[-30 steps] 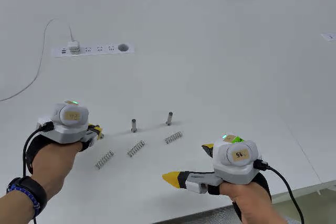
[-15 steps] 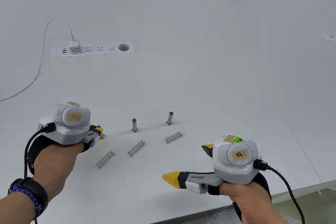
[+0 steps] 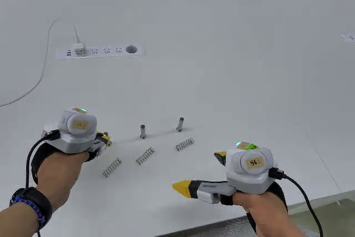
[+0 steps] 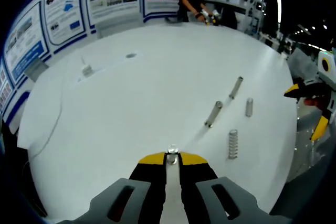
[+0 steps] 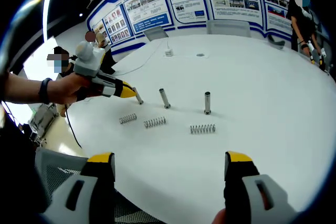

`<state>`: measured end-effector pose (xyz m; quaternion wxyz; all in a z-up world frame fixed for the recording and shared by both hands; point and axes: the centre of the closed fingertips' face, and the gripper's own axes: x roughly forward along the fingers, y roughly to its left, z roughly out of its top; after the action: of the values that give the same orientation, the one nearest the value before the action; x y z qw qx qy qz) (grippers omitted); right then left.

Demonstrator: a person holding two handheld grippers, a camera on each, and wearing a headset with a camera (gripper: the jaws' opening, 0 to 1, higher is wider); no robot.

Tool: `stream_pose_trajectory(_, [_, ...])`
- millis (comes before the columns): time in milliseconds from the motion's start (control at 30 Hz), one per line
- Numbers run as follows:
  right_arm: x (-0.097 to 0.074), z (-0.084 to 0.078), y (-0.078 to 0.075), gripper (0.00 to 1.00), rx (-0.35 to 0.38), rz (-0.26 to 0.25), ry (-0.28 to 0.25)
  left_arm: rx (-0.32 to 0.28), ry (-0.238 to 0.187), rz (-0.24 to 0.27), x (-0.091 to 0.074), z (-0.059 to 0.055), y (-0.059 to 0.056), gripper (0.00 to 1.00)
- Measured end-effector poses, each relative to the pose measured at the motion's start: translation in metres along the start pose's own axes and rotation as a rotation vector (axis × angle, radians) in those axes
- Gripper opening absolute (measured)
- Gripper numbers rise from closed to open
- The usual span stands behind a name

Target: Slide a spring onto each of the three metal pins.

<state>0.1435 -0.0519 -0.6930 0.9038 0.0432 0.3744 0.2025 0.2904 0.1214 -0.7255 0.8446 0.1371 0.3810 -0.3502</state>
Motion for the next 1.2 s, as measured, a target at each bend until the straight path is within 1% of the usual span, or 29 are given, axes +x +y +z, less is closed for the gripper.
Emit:
stream_pose_trajectory(167, [0.0,0.0,-0.001,0.87,0.001,-0.002,0.0,-0.018,0.013,-0.005,-0.001,-0.005,0.0,0.1])
stream_pose_trajectory(267, [0.0,0.0,0.0,0.87,0.003,-0.001,-0.002,-0.039,0.016,-0.018,-0.002,-0.007,-0.001,0.14])
stream_pose_trajectory(533, [0.002,-0.001,0.003,0.87,-0.002,0.006,0.003,-0.063,0.021,-0.019,-0.007,-0.014,0.0,0.19])
stream_pose_trajectory(700, [0.002,-0.001,0.003,0.87,-0.003,0.009,0.003,-0.075,0.028,-0.021,-0.012,-0.022,0.0,0.23])
stream_pose_trajectory(833, [0.002,0.0,0.004,0.87,-0.002,0.011,0.001,-0.083,0.036,-0.018,-0.015,-0.029,0.003,0.31])
stream_pose_trajectory(933, [0.002,0.0,0.004,0.87,-0.005,0.013,0.001,-0.094,0.03,-0.022,-0.019,-0.032,0.003,0.33])
stream_pose_trajectory(1033, [0.003,0.0,0.005,0.87,-0.006,0.015,0.002,-0.098,0.039,-0.022,-0.023,-0.036,0.003,0.33])
stream_pose_trajectory(1200, [0.004,0.0,0.006,0.87,-0.013,0.018,0.004,-0.113,0.032,-0.025,-0.028,-0.04,0.004,0.35])
